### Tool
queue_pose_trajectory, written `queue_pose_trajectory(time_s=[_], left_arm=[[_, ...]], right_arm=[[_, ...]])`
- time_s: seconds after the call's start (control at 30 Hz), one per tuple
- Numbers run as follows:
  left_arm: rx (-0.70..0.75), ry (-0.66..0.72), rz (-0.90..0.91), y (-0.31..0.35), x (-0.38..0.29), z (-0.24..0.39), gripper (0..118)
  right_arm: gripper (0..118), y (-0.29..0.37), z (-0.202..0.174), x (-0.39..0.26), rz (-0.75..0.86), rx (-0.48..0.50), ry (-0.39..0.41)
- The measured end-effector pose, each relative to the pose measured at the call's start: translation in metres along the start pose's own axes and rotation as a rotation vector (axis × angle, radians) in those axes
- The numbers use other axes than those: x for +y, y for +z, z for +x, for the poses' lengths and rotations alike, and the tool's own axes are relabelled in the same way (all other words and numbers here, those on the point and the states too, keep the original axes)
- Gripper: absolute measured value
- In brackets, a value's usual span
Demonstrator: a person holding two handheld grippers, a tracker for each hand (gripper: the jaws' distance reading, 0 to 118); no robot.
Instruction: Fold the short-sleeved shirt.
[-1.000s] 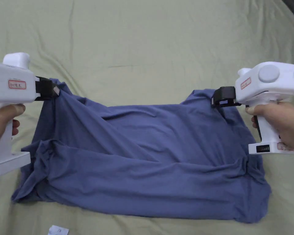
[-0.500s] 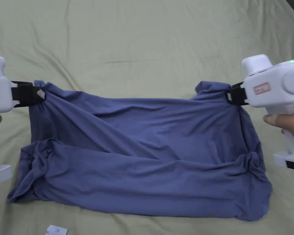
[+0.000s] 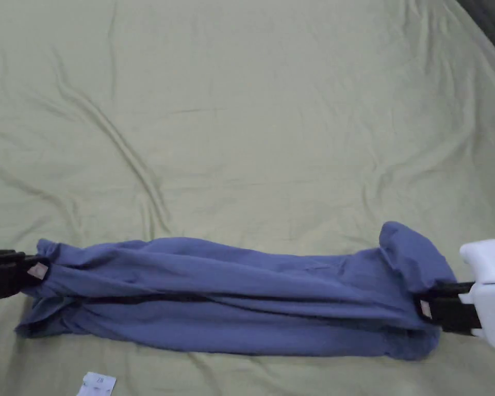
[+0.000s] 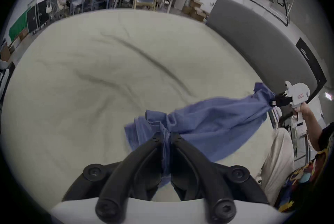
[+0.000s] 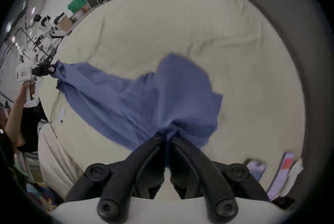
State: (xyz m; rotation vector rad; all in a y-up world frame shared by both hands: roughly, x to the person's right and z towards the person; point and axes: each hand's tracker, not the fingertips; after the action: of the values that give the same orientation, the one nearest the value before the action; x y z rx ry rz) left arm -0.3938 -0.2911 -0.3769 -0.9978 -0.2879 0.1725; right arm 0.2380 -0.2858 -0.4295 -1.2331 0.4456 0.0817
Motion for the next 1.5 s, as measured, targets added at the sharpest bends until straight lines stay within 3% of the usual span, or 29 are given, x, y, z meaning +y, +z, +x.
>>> queue_pose_trajectory(time_s=[0.1,0.23,0.37,0.4,0.43,0.47,0.5,0.53,0.57,0.6,0.67,0.73,0.77,0.8,0.83,0.87,0.93,0.97,1.0,1.03,1.07,1.1,1.13,1.17,1.2,1.3,1.4,1.5], left_arm=[[0.047,0.042,-0.102,-0.026,-0.017,-0.014,3],[0.03,0.135,-0.081,-0.048,-0.028,-0.025,3],[0.071,0.132,-0.058,-0.044,-0.028,-0.015,4],[0.108,0.115,-0.05,-0.04,-0.027,-0.011,9],[0.186,0.07,-0.047,-0.031,-0.022,0.0,27],[0.277,0.024,-0.048,-0.023,-0.018,0.011,84],[0.333,-0.006,-0.028,-0.014,-0.016,0.02,116],[0.313,-0.022,0.054,0.002,-0.015,0.025,118],[0.252,0.028,0.17,0.021,-0.012,0.033,118],[0.208,0.084,0.229,0.031,-0.011,0.037,118],[0.044,0.235,0.299,0.045,-0.015,0.04,118],[-0.062,0.319,0.273,0.042,-0.015,0.047,118],[-0.1,0.337,0.193,0.037,-0.015,0.051,113],[-0.106,0.334,0.155,0.032,-0.019,0.052,85],[-0.096,0.322,0.143,0.027,-0.02,0.056,28],[-0.061,0.283,0.152,0.022,-0.02,0.056,0],[-0.114,0.269,0.147,0.016,-0.032,0.04,0],[-0.335,0.37,0.125,0.009,-0.038,0.023,0],[-0.46,0.429,0.128,0.004,-0.044,0.008,0],[-0.459,0.448,0.18,0.003,-0.05,-0.008,4],[-0.428,0.455,0.206,0.008,-0.044,-0.022,44],[-0.412,0.472,0.209,0.01,-0.046,-0.037,64],[-0.389,0.506,0.208,0.009,-0.048,-0.053,64],[-0.374,0.54,0.18,0.005,-0.049,-0.066,118],[-0.333,0.58,0.248,0.014,-0.04,-0.089,118],[-0.484,0.698,0.19,0.002,-0.026,-0.126,118],[-0.543,0.712,0.054,-0.058,-0.054,-0.091,118],[-0.693,0.642,0.113,-0.07,-0.048,-0.074,118]], right_arm=[[5,-0.033,0.003,-0.014,-0.047,-0.039,0.0],[5,-0.052,0.017,-0.01,-0.033,-0.015,-0.086],[6,-0.056,0.01,-0.014,-0.018,-0.043,0.027],[10,-0.054,0.01,-0.014,-0.009,-0.051,0.056],[16,-0.046,0.008,-0.012,-0.01,-0.049,0.07],[37,-0.036,0.007,-0.01,-0.004,-0.047,0.051],[73,-0.023,0.004,-0.011,0.017,-0.033,0.036],[111,-0.011,0.001,-0.01,0.038,-0.017,0.029],[118,0.003,-0.004,-0.009,0.089,-0.026,0.035],[116,0.022,-0.004,-0.008,0.225,-0.066,0.051],[118,0.053,-0.027,-0.007,0.257,0.015,-0.036],[111,0.064,-0.036,-0.004,0.288,0.068,-0.105],[81,0.057,-0.026,0.004,0.295,0.107,-0.121],[37,0.056,-0.029,0.005,0.313,0.125,-0.125],[4,0.054,-0.033,0.006,0.313,0.111,-0.113],[4,0.048,-0.039,0.006,0.308,0.102,-0.107],[4,0.043,-0.039,0.006,0.309,0.15,-0.08],[4,0.041,-0.041,0.005,0.296,0.22,-0.073],[4,0.041,-0.042,0.002,0.296,0.26,-0.081],[4,0.043,-0.042,-0.001,0.304,0.3,-0.087],[4,0.045,-0.043,-0.003,0.308,0.322,-0.077],[4,0.047,-0.042,-0.005,0.309,0.327,-0.063],[4,0.049,-0.041,-0.008,0.315,0.326,-0.053],[4,0.05,-0.041,-0.01,0.32,0.328,-0.046],[4,0.051,-0.04,-0.011,0.324,0.338,-0.044],[4,0.051,-0.04,-0.011,0.333,0.392,-0.051],[4,0.049,-0.043,-0.009,0.338,0.442,-0.075],[4,0.05,-0.047,-0.008,0.339,0.464,-0.082]])
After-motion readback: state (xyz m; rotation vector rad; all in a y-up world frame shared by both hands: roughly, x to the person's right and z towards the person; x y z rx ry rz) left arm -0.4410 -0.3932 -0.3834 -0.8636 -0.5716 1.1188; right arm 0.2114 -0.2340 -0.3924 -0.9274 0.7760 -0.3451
